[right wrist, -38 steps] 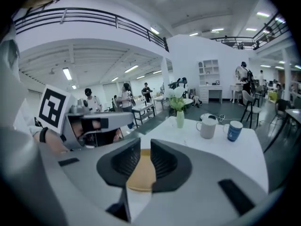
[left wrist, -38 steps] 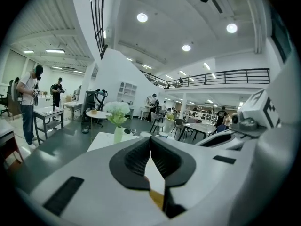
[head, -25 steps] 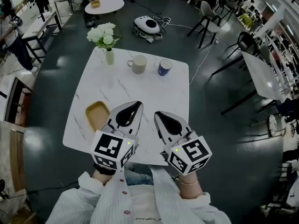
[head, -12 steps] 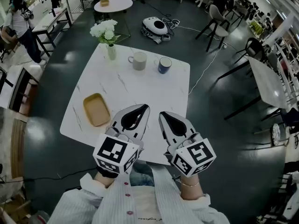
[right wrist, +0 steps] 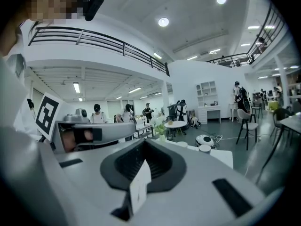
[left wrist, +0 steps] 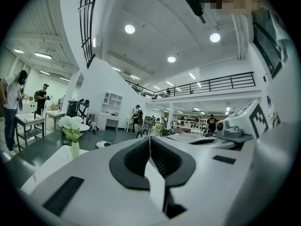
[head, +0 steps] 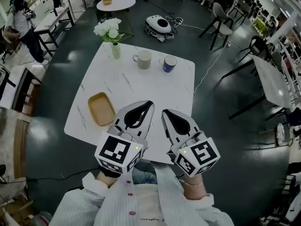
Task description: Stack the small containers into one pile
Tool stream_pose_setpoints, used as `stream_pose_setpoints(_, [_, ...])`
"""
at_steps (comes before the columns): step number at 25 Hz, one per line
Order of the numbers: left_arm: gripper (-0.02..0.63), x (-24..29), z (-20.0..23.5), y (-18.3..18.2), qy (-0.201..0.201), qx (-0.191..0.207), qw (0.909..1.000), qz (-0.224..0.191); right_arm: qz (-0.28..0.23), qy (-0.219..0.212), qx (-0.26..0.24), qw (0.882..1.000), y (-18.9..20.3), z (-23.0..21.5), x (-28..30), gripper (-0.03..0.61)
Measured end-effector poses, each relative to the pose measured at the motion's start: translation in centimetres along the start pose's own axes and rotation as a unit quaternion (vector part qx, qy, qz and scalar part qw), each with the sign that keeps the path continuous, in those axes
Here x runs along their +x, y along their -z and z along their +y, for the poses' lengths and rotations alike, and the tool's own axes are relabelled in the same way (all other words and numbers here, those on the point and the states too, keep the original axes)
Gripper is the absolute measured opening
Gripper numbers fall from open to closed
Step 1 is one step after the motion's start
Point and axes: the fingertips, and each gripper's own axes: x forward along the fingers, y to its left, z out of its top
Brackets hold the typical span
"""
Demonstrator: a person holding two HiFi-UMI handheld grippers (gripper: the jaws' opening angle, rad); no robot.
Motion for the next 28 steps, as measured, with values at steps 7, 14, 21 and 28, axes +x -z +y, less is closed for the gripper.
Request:
stream_pose_setpoints(7, [0.020, -0.9, 1.0, -0.4, -0.004, 0.004, 1.0000, -0.001, 0.002, -0.006, -0.006, 1.000, -0.4, 0.8, 0.9, 0.009])
stream_pose_setpoints(14, [0.020, -0.7, 0.9, -0.6, 0.020, 0.010, 0.9997, 0.003, 0.005, -0.011, -0.010, 1.000, -0.5, 1.0, 1.6, 0.009])
stream_pose_setpoints(21, [0.020, -1.0, 0.0, -1.4, 0.049, 0.023, 0.9985, -0.013, 0.003, -0.015, -0.010, 1.000, -0.5, 1.0, 1.4, 0.009])
stream_pose_setpoints(28, [0.020, -0.2, -0.7, -2.5, 0.080, 0.048, 0.9953, -0.027, -0.004, -0.003, -0.025, 1.000, -1.2, -0.3, 0.4, 0.009])
